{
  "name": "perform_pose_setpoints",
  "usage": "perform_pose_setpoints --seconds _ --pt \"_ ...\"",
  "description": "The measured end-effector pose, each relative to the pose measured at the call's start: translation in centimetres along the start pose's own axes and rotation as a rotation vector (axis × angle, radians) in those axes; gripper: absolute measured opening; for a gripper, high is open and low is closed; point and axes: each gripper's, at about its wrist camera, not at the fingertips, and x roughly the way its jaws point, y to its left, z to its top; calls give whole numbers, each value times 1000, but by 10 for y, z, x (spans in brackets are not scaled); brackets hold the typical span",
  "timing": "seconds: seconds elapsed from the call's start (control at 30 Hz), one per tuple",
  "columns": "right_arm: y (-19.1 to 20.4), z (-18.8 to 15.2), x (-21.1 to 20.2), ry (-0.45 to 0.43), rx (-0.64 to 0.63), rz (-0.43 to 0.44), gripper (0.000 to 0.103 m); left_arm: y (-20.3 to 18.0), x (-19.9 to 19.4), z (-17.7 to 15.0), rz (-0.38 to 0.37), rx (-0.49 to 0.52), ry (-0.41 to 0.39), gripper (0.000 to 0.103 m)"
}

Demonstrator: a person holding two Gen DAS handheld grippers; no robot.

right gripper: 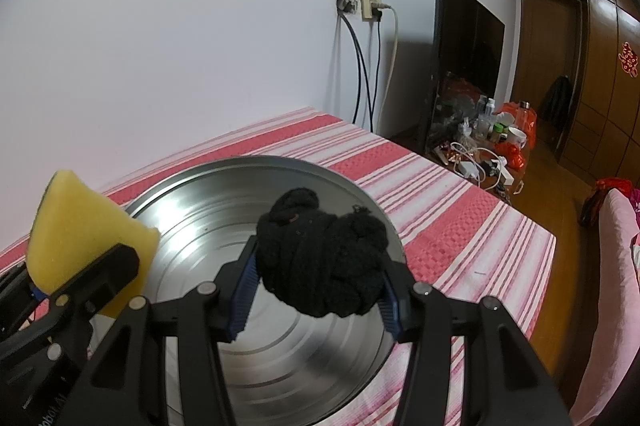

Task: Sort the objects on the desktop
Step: 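Carry the sponge with the left tool while the right tool carries the black ball over the tin, then open the left tool dropping the sponge while the right tool releases the black ball into the tin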

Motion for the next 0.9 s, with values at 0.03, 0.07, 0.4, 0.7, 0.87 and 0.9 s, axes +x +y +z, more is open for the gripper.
perform_pose_setpoints --seconds 0.03,0.07,0.4,0.7,0.87,0.9 --pt "-1 1 0 -1 1 -1 53 0 0 0 -1 0 0 32" --pt "-1 1 0 -1 2 -2 53 1 0 0 0 0 0 32" --pt "-2 3 1 -1 -2 -5 53 1 0 2 0 -4 -1 32" --pt "1 4 3 4 -14 -28 60 2 -1 3 1 -14 -1 40" --pt "-4 8 -3 -23 -3 -35 67 13 -8 5 27 -70 -33 72" --pt "-4 8 -4 -26 -3 -34 69 15 -10 6 27 -87 -44 77"
